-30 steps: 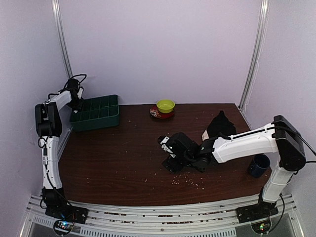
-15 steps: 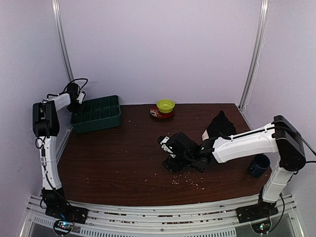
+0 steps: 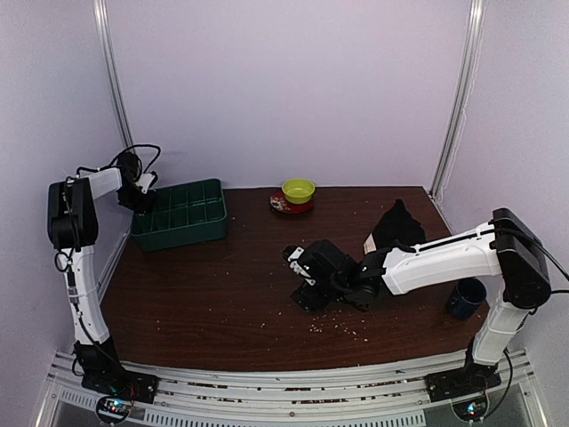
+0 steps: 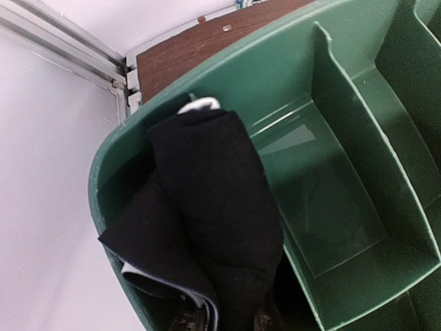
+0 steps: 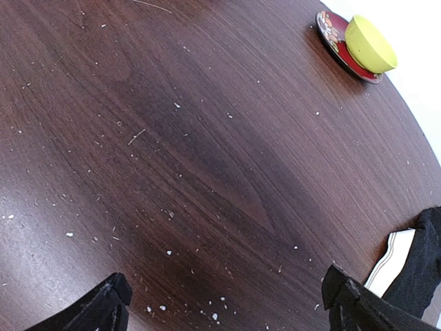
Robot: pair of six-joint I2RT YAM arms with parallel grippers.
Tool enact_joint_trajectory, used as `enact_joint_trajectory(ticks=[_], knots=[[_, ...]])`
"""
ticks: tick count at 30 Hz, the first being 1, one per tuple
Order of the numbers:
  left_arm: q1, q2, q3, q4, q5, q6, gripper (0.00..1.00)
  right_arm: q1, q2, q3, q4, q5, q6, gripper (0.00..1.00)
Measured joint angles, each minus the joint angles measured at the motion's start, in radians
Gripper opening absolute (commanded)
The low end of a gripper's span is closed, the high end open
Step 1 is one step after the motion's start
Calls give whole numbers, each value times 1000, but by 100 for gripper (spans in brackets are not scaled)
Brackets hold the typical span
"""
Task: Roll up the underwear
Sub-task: Move the storage box to the corner of the board, then place the underwear in the storage box.
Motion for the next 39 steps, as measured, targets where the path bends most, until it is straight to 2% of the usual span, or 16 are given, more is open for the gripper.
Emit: enact_joint_trajectory(ticks=[9,18,24,30,35,39], knots=[[2,113,172,-146,15,-120,3,1,0,0,0,1,3,100],[0,139,229,-201,-11,-153,44,11,0,0,-1,2,3,100],[6,139,288,-251,-27,-163,63,17,0,0,-2,2,3,100],[4,137,330,-268,-34,-152,62,21,0,0,-2,2,3,100],[4,137,330,-276,-40,-133,45,23,0,0,-2,2,2,100],[3,139,330,-273,-70,-119,23,24,0,0,-2,2,0,100]])
